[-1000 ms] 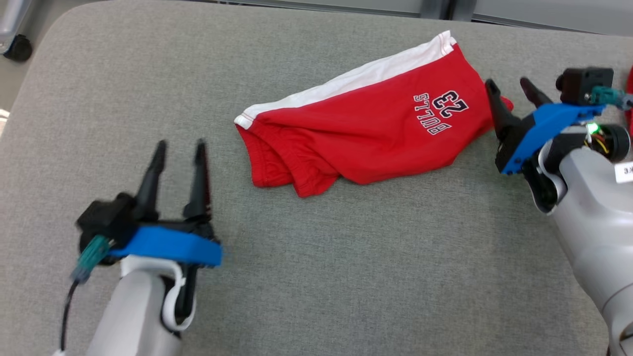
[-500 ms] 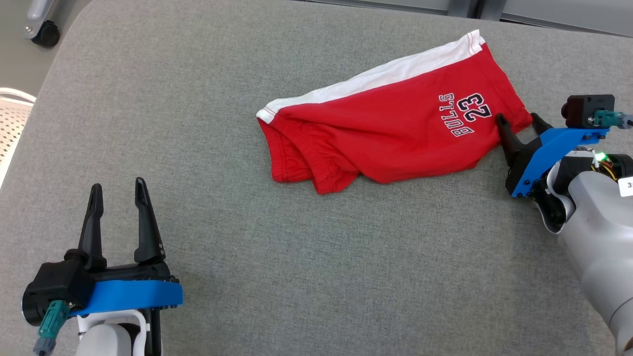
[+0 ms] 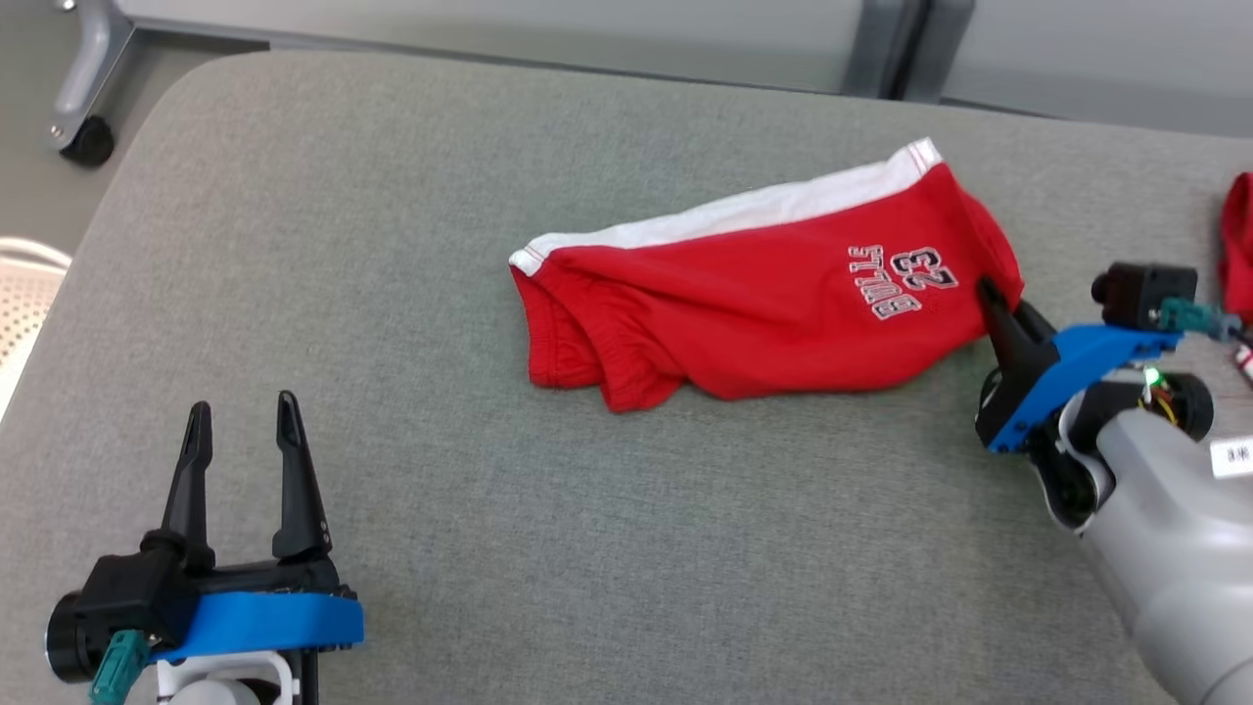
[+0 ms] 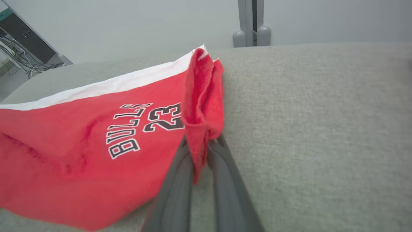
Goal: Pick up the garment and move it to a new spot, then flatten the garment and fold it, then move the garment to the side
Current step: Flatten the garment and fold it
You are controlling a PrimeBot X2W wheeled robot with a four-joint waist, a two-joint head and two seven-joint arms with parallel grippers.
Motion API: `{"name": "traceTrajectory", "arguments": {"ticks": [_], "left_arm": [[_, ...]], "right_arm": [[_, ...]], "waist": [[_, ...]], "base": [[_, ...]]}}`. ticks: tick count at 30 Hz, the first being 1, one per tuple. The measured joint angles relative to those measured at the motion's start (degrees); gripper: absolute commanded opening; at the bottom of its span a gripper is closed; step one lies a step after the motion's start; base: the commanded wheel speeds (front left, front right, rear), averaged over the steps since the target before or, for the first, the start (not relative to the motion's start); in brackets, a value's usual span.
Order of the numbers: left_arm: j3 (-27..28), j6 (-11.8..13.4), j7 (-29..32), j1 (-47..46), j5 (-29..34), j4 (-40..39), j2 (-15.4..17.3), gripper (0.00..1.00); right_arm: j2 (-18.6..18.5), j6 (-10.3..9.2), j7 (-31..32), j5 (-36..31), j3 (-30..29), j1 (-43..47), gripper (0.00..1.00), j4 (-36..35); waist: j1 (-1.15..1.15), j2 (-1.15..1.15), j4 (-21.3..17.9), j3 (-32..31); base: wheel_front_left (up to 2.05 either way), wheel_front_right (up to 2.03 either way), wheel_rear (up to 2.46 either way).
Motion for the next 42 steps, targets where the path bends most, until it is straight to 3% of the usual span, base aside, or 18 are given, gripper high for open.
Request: {"name": "traceTrajectory", "arguments": {"ticks": [7, 13, 25, 31, 42], "left_arm": [[0.41, 0.05, 0.01, 2.2, 0.62, -0.62, -0.04, 1.0], [0.22, 0.02, 0.01, 2.94, 1.2, -0.96, -0.03, 1.0], [0.27, -0.14, 0.01, 3.4, 2.03, -0.71, -0.03, 1.0], [0.49, -0.26, 0.0, 3.88, 2.1, -0.7, -0.03, 1.0], [-0.46, -0.08, 0.01, 3.75, 1.3, -0.52, -0.04, 1.0]], "right_arm": [[-2.5, 0.0, -1.45, 6.14, -0.65, 10.55, 0.0, -7.87], [-4.09, 0.0, -1.98, 12.17, -5.67, 21.32, 0.0, -13.47], [-4.55, 0.0, -2.15, 7.38, -14.43, 25.89, 0.0, -20.12], [-1.65, -0.01, -2.15, 3.46, -15.13, 23.8, 0.0, -24.47], [6.31, -0.01, -0.49, -2.3, -6.99, 17.44, 0.0, -32.25]], "waist": [[-0.01, 0.0, -3.21, -3.35], [-0.01, -0.01, -4.93, -5.04], [0.0, 0.0, -6.13, -6.22], [0.0, -0.01, -6.19, -7.12], [0.0, 0.0, -4.39, -6.85]], "base": [[0.0, 0.0, 0.0], [0.0, 0.0, 0.0], [0.0, 0.0, 0.0], [0.0, 0.0, 0.0], [0.0, 0.0, 0.0]]}}
